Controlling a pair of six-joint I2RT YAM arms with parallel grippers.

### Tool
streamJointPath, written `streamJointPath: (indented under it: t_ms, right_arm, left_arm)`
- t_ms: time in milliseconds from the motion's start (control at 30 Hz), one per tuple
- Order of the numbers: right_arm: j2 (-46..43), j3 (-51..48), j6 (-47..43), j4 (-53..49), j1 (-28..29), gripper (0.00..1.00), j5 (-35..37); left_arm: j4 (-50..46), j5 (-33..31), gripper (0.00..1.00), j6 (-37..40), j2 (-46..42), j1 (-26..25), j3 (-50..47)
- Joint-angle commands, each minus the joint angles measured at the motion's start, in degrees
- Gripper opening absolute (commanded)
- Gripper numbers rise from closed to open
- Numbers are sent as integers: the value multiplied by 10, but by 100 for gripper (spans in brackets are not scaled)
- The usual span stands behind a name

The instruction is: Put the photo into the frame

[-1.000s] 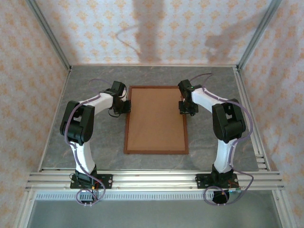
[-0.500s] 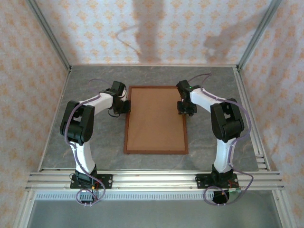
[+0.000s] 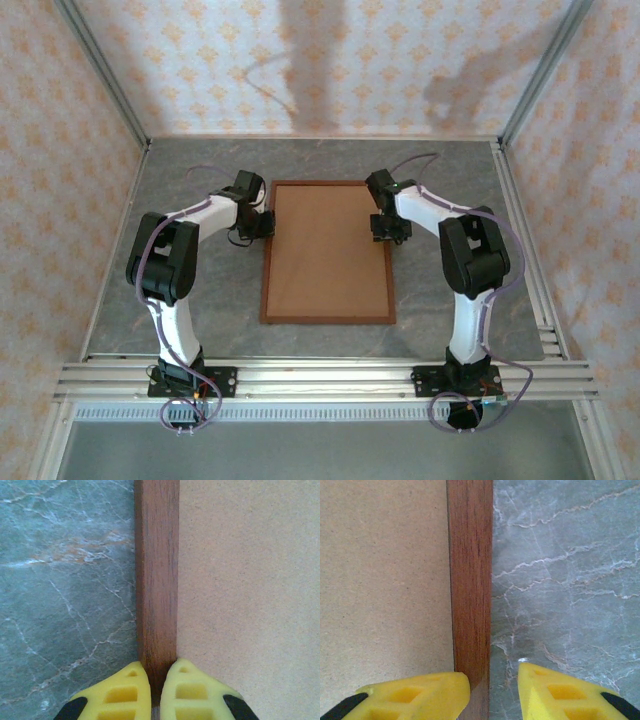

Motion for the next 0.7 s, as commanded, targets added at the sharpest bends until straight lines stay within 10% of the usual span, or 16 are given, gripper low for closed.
streamJointPath:
  t_ms: [0, 667]
  right_arm:
    - [50, -4, -14, 30, 41, 43, -73]
    - [58, 34, -103, 6, 71, 52, -38]
  left_arm:
    - [-8, 14, 8, -2, -8, -6, -4]
    - [-9, 16, 8, -2, -5, -6, -2]
